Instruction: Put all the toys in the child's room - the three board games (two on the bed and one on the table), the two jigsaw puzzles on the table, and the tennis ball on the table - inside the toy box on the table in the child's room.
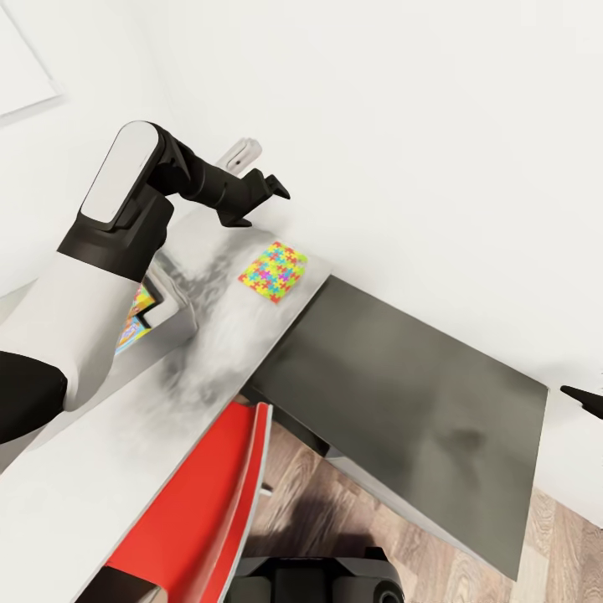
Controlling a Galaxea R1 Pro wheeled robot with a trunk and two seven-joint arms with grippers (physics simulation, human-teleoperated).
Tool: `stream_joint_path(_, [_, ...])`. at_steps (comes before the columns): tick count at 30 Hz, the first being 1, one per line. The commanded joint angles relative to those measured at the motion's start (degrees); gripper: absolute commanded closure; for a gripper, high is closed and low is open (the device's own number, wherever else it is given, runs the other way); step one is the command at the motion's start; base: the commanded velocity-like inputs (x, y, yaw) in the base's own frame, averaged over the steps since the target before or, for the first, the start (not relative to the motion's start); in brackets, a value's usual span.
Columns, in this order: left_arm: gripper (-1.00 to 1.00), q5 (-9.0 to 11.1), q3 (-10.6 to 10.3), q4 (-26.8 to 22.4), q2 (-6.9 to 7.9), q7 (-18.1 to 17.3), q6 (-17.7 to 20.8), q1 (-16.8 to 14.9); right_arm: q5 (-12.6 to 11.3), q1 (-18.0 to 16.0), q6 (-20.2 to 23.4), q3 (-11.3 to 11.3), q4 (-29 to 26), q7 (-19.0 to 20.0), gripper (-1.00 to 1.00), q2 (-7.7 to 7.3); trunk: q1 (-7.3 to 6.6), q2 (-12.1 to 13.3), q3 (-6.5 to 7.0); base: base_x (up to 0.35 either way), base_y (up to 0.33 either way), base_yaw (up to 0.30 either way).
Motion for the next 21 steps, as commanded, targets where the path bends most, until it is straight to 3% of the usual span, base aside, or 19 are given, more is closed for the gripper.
stream_joint_path(1, [-1.00,0.53,-0.11,-0.06,0.08,0.53,-0.06,-0.04,0.35,-0.07,0.30,-0.06,0.00,0.42,-1.00,-0.01,0.03,-0.09,-0.06,0.003,0.001,-0.147])
stream_joint_path(14, [-1.00,0.27,-0.28,2.07,0.53,0.73,-0.06,0.24,0.31,-0.07,0.30,0.27,0.00,0.42,-1.00,0.00,0.03,-0.09,0.01,0.001,0.000,-0.058])
stream_joint_path(21, [-1.00,0.07,-3.63,9.41,1.21,0.24,-0.14,-0.53,0.30,-0.07,0.30,0.35,0.00,0.45,-1.00,-0.01,0.03,-0.09,0.01,0.000,0.000,-0.010])
